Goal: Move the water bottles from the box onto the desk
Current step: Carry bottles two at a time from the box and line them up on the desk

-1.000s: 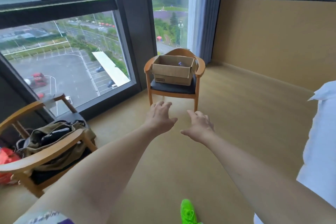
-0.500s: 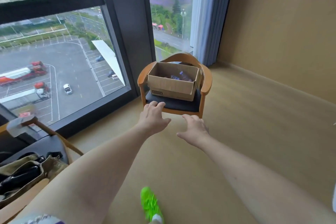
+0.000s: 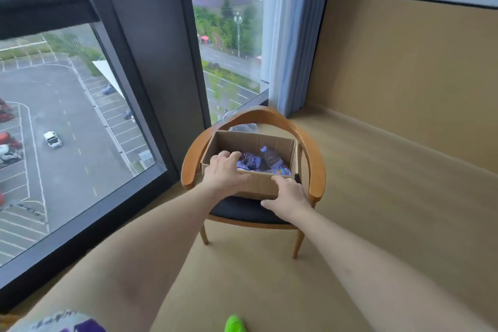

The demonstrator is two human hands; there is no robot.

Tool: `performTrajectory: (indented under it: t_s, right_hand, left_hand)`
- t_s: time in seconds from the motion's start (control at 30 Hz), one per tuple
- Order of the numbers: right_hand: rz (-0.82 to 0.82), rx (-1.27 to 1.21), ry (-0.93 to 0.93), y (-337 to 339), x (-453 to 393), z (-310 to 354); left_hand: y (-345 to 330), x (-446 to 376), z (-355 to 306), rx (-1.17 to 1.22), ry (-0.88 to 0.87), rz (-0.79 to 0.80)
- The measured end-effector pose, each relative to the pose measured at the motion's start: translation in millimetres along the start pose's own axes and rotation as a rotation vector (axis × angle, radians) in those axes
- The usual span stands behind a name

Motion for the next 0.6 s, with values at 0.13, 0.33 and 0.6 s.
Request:
performTrajectory:
  t_s: [0.13, 0.33, 0.6]
  right_hand:
    - [-0.005, -0.037, -0.025, 7, -64, 22]
    - [0.074, -0.007, -0.123, -11, -160, 15]
    - [0.241, 0.009, -0.195, -72, -301, -6]
  left_hand:
    - [7, -74, 9, 0.021, -0.022, 0.013]
    - [-32, -151, 36, 0.021, -0.025, 0.123]
    - [-121, -246, 94, 0.011, 0.125, 0.305]
Point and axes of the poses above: each hand's wrist, its own x-axis away from the middle knuckle, its own y-axis out of the back of the hand, z = x × y, the point moved 10 cm from there along -x, towards the middle knuckle, and after that the axes turned 5 degrees about -y, right-handed, at the moved point
